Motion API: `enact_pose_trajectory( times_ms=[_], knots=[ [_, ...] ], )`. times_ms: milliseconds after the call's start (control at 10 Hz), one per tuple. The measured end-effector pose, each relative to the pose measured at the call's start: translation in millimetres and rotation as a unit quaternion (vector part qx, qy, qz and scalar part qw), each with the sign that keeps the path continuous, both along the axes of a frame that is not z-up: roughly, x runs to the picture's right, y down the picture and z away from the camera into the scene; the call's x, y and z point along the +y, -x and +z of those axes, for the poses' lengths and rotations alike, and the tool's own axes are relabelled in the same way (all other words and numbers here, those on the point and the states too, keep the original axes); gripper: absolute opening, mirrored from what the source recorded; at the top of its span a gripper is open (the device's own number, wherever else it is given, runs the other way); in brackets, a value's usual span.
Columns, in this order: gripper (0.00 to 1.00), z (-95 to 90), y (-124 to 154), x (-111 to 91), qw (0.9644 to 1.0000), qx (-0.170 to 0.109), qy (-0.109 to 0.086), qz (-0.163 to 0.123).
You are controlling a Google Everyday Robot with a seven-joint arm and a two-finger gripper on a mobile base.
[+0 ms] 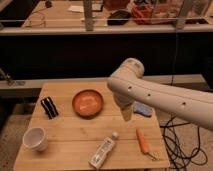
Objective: Knock the eraser over
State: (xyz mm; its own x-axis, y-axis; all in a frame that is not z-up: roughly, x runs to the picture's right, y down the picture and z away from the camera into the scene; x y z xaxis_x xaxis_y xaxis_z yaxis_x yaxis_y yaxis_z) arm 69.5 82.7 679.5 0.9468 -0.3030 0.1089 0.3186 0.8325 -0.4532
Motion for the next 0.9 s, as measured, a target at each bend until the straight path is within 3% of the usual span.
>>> enact_pose_trajectory(
  times_ms=[300, 600, 900],
  knots=[
    [0.8, 11.1, 70.6, -11.1, 0.9987, -0.04, 0.005, -0.03],
    [0.8, 28.2, 115.2, -21.5, 0.9974, -0.061, 0.017, -0.034],
    [0.8, 56.6, 137.5, -34.2, 0.9961, -0.072, 0.027, -0.041]
  ],
)
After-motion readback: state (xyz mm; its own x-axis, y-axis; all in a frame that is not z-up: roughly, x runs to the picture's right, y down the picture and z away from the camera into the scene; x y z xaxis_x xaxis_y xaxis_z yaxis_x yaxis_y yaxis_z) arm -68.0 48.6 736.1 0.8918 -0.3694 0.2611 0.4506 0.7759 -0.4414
